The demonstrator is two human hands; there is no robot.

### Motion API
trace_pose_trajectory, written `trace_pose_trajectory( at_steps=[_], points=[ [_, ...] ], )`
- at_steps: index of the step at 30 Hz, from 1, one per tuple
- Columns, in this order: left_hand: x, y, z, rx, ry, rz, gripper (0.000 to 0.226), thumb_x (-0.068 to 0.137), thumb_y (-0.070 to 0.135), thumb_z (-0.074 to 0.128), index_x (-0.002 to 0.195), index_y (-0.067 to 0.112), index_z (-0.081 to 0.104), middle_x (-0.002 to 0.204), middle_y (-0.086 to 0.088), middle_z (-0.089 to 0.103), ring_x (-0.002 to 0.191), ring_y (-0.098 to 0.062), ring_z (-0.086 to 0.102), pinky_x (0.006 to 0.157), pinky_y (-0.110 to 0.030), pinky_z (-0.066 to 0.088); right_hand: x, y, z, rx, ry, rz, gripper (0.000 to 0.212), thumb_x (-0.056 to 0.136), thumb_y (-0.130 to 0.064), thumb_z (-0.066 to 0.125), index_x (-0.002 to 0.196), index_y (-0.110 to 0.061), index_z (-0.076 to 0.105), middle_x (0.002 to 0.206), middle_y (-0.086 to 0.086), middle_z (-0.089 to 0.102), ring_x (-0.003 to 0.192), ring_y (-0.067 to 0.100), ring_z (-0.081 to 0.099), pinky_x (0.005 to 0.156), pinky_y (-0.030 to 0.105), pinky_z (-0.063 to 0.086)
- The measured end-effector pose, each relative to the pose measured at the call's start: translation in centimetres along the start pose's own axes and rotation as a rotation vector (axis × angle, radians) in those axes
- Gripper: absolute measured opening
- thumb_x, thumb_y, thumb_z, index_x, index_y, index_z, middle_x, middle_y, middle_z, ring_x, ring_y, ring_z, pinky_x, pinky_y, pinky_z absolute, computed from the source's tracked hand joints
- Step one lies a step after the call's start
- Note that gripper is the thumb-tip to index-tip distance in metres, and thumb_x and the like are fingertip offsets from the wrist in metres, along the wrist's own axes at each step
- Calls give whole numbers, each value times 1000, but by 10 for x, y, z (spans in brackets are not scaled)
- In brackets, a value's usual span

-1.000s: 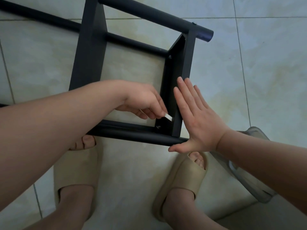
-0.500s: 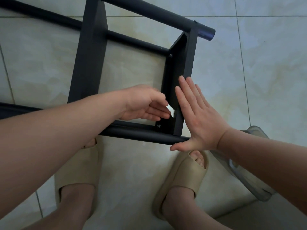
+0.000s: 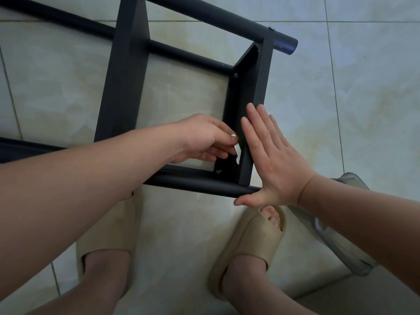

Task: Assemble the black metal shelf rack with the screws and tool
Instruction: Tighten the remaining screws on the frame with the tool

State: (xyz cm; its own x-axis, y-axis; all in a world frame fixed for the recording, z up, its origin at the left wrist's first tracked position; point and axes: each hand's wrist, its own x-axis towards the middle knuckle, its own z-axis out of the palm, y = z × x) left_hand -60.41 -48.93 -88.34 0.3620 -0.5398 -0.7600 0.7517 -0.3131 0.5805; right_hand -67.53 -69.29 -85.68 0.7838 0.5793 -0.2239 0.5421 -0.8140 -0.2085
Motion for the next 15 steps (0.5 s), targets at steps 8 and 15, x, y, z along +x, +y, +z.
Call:
trace_pose_trajectory(
  at_steps=[8,15],
  points=[
    [-4,0,4,83,-34,-7,1,91,24,70,90,23,70,85,2,78,73,-5,72,72,-28,48,0,0,0,-1,-6,1,137,73,-93,44,157,9,9,165,28,1,155,45,-2,125,59,12],
    [-4,2,3,133,-59,-14,3,91,24,70,91,21,70,86,2,78,75,-6,73,77,-29,50,0,0,0,-2,-3,3,136,73,-94,43,157,9,10,165,29,2,155,45,-2,125,60,12]
  ],
)
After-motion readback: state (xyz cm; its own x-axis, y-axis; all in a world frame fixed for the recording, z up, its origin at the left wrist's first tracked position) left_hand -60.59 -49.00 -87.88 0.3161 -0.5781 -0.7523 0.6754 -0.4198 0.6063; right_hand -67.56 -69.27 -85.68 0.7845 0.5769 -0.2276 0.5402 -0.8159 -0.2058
